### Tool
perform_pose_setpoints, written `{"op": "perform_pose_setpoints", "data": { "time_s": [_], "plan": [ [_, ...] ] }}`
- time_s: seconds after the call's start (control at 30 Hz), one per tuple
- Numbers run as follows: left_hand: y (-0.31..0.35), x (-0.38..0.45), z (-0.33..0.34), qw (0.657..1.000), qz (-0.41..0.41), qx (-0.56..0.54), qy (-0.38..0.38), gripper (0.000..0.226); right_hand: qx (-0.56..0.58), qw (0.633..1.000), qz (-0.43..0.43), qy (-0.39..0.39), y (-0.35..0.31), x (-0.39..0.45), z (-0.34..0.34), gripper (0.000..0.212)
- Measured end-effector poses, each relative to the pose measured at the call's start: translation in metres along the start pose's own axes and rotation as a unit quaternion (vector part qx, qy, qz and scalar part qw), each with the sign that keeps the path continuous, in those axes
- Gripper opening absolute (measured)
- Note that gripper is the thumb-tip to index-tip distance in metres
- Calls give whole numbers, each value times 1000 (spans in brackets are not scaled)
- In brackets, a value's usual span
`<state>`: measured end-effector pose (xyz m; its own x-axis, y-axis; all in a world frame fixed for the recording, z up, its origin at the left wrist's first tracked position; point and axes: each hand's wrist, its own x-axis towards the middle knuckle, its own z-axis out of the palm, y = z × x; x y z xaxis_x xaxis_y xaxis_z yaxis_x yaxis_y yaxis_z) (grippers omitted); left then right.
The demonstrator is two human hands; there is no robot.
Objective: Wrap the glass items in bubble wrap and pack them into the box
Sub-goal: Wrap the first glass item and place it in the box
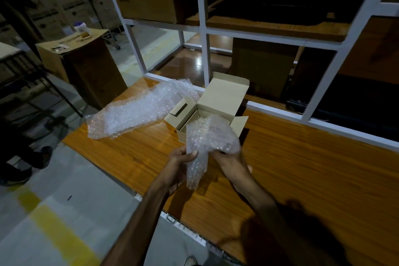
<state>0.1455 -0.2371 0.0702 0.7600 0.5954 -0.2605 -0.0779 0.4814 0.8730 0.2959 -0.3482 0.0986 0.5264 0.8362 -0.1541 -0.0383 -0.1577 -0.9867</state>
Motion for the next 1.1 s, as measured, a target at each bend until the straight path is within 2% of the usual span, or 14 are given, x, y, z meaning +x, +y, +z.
{"op": "perform_pose_setpoints", "data": {
  "time_s": [0.07,0.13,0.17,0.27,0.3,0.57,0.77,0.83,0.9,0.97,1.0,1.1],
  "plan": [
    [0,-1,2,1000,11,22,5,53,-20,998,-61,6,-1,1,5,81],
    [-1,1,3,999,16,38,17,47,-61,995,-79,28,0,0,10,100],
    [0,0,4,999,21,43,17,43,-78,992,-93,34,2,1,11,100],
    [1,0,5,998,13,53,25,41,-120,985,-114,41,2,9,11,67],
    [3,-2,6,998,8,57,28,42,-124,985,-108,43,1,13,10,63],
    [3,-5,7,997,-6,72,8,33,-189,977,-88,42,-17,30,10,92],
    [5,-7,9,995,-15,99,8,29,-206,973,-85,65,-16,41,11,49],
    [8,-10,14,994,-3,112,-11,27,-207,974,-69,66,-15,44,11,31],
    [8,-11,15,994,8,104,-41,35,-215,972,-62,69,-16,45,10,16],
    [8,-12,15,994,11,88,-57,44,-221,971,-64,73,-16,46,10,20],
    [9,-13,16,994,10,95,-58,42,-223,970,-66,76,-17,46,9,24],
    [10,-14,28,985,14,170,-19,12,-236,966,-69,75,-18,47,9,25]
  ]
}}
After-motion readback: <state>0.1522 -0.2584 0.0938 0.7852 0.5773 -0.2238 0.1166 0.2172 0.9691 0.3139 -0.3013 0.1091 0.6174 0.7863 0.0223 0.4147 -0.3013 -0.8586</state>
